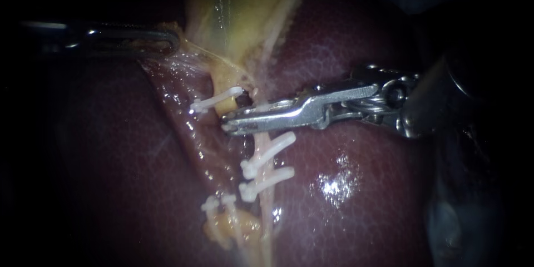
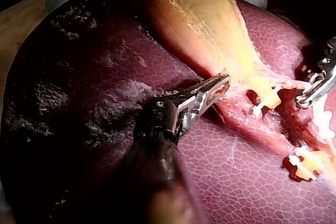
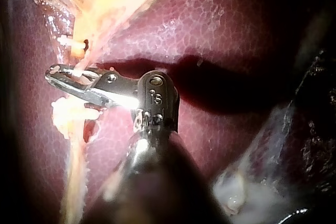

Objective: Clipping third clip right tube

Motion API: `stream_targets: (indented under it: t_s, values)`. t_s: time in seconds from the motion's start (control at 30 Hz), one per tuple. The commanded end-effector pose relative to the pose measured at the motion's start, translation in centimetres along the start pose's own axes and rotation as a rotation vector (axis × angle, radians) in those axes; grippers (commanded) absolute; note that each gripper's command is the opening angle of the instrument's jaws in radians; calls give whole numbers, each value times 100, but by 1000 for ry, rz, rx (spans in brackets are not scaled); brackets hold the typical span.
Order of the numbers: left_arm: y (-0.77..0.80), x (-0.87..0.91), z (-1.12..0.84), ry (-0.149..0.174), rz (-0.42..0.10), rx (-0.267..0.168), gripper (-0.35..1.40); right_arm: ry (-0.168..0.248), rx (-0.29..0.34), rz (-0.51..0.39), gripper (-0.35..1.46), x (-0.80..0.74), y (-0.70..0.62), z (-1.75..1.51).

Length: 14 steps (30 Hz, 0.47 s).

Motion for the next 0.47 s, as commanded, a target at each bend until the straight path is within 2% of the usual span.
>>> stream_targets:
  t_s: [0.03, 0.47]
  values:
    - [0, 0, 0, 0, 0, 0, -35, -3, 2, 0, -35, 0, 1, 0]
    - [0, 0, 0, 0, 0, -1, -35, -9, 6, -1, -35, -1, 4, 0]
